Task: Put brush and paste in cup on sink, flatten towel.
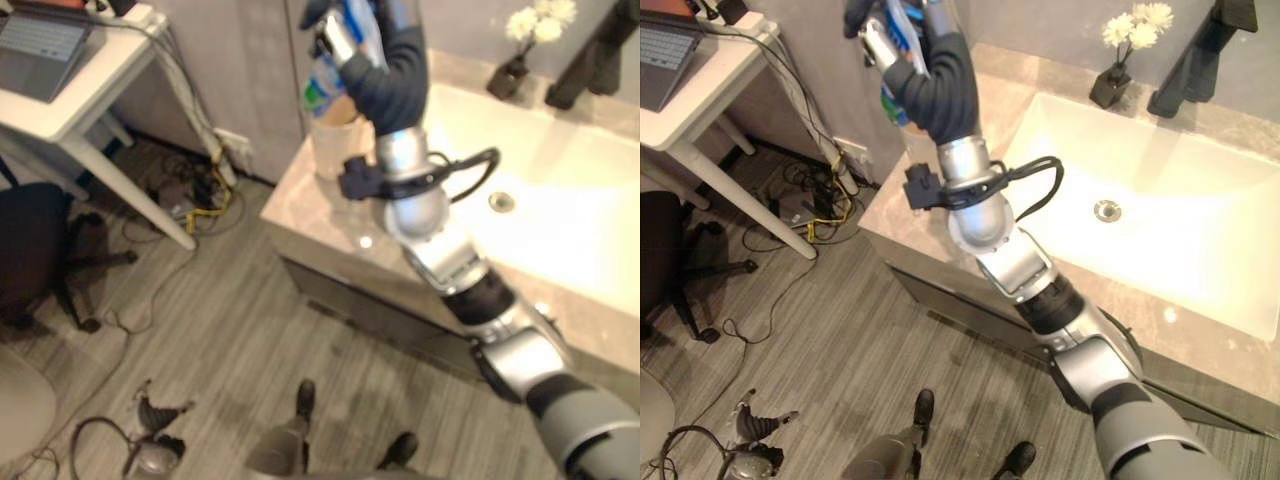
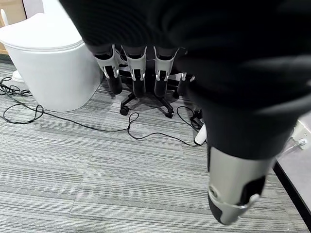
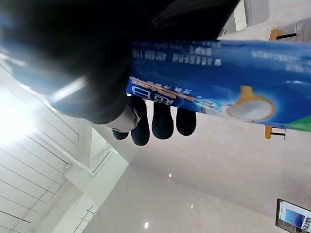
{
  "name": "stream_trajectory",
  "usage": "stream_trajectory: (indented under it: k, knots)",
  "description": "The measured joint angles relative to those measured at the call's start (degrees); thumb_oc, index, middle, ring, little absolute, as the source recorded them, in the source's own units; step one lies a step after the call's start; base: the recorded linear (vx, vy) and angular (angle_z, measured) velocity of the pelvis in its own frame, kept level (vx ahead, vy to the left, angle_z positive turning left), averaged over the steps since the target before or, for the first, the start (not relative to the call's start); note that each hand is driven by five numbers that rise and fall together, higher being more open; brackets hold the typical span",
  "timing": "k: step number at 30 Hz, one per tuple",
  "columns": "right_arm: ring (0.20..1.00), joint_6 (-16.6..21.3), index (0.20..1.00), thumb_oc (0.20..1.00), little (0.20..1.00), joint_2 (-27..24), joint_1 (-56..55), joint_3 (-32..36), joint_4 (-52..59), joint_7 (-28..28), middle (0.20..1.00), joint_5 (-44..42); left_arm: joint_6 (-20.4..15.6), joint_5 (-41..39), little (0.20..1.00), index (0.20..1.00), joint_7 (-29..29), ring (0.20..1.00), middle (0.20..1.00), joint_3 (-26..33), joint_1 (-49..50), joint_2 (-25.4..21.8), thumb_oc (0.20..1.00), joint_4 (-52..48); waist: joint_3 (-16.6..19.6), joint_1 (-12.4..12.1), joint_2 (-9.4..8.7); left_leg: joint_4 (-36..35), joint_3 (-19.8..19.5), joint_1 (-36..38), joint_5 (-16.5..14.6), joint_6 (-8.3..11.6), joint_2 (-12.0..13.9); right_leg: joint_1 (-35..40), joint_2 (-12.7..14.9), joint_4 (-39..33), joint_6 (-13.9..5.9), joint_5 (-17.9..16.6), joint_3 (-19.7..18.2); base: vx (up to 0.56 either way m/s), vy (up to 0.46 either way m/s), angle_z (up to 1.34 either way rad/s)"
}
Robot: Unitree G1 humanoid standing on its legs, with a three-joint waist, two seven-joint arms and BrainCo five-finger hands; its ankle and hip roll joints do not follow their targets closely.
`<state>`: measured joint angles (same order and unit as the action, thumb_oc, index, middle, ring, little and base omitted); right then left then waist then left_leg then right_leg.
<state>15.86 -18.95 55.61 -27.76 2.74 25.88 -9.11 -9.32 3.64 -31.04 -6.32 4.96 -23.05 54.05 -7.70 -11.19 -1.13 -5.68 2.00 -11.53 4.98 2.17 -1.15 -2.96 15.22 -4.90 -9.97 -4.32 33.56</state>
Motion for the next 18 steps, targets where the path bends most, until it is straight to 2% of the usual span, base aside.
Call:
stream_trajectory:
  k: [12,18]
  knots:
    - [0.2,-0.11,0.2,0.2,0.2,-1.11,0.77,-0.91,-2.31,0.03,0.2,0.04,0.03,0.81,1.0,1.0,0.05,1.0,1.0,-2.05,-0.32,0.44,1.0,1.25,-0.68,1.03,-1.25,0.0,0.88,0.51,0.0,0.0,0.18,-0.05,-0.08,0.0,0.24,-0.29,-1.02,0.0,0.013,-0.03]
    - [0.2,-0.62,0.2,0.2,0.2,-1.28,2.33,-1.77,-7.75,0.07,0.2,-0.02,0.02,0.89,1.0,1.0,0.15,1.0,1.0,-2.74,-0.67,0.67,1.0,1.25,-0.66,1.18,-1.35,0.0,1.07,0.61,0.01,-0.01,0.22,-0.08,-0.11,0.0,0.28,-0.39,-1.21,0.0,0.005,-0.01]
